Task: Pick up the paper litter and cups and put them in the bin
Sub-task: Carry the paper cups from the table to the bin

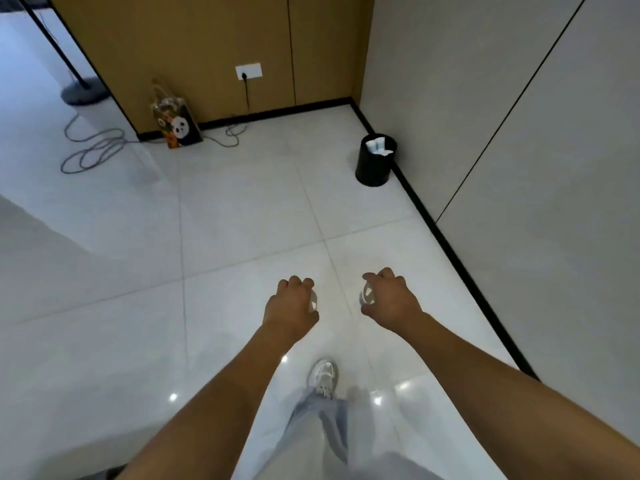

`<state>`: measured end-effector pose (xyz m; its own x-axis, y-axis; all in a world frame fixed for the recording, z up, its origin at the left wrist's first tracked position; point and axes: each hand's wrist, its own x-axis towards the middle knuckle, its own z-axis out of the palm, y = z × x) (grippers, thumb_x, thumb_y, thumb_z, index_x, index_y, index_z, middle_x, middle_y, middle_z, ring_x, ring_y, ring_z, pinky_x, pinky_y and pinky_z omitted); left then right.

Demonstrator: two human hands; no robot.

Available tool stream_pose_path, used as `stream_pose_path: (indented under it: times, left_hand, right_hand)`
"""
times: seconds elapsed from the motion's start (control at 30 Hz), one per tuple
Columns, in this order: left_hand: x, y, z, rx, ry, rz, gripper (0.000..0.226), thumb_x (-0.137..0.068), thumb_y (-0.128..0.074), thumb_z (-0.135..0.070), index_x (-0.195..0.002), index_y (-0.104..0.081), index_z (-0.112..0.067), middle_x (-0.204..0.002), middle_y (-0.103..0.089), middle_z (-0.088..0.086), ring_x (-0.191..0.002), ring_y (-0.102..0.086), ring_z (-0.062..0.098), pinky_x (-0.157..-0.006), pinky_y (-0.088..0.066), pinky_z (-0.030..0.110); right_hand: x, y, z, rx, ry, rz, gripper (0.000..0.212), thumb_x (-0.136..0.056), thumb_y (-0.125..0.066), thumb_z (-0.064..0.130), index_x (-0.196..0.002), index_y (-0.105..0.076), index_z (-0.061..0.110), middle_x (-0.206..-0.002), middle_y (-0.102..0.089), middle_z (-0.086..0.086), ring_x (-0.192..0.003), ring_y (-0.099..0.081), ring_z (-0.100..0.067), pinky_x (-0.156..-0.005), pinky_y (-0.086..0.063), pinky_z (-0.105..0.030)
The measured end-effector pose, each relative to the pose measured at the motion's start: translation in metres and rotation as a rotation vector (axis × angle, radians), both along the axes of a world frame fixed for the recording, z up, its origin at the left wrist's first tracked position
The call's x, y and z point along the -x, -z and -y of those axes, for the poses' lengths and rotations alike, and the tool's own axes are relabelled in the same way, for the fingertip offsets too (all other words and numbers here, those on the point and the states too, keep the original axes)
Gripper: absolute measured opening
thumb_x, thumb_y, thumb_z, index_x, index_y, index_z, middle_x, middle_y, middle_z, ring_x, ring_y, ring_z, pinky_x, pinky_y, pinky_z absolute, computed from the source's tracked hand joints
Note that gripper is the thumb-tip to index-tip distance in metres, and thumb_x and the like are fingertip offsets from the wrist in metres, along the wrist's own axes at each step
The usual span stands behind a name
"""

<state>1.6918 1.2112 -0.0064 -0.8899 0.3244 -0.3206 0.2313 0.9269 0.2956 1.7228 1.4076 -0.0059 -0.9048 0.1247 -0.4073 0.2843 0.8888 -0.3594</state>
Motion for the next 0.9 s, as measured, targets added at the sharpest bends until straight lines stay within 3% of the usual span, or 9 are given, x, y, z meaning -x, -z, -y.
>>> stream_pose_path:
  times: [0.23, 0.5, 0.9]
  left_hand:
    - [0.178, -0.018, -0.075, 0.001, 0.122, 0.008, 0.056, -0.087, -0.058, -0.031, -0.138, -0.039, -0.018, -0.131, -0.044, 0.004, -0.122, -0.038, 0.023, -0.086, -0.047, 0.036]
    - [0.328, -0.016, -0.188, 0.007, 0.216, 0.008, 0.056, -0.087, -0.059, -0.033, -0.138, -0.039, -0.019, -0.132, -0.044, 0.003, -0.123, -0.038, 0.022, -0.088, -0.048, 0.035]
    - [0.547, -0.019, -0.36, -0.011, 0.132, -0.009, 0.054, -0.087, -0.059, -0.034, -0.136, -0.042, -0.018, -0.131, -0.046, 0.003, -0.12, -0.042, 0.022, -0.088, -0.049, 0.035]
  right_hand:
    - [0.142, -0.016, -0.069, -0.01, 0.127, -0.011, 0.065, -0.084, -0.065, 0.026, -0.143, -0.038, 0.024, -0.134, -0.038, -0.003, -0.12, -0.039, -0.026, -0.087, -0.049, -0.034]
    - [0.273, -0.012, -0.176, -0.022, 0.207, 0.027, 0.064, -0.085, -0.064, 0.028, -0.143, -0.037, 0.023, -0.135, -0.037, -0.004, -0.123, -0.038, -0.027, -0.088, -0.049, -0.036]
    - [0.517, -0.016, -0.361, -0.046, 0.179, -0.006, 0.065, -0.086, -0.064, 0.031, -0.145, -0.036, 0.022, -0.139, -0.035, -0.008, -0.124, -0.039, -0.029, -0.099, -0.045, -0.037]
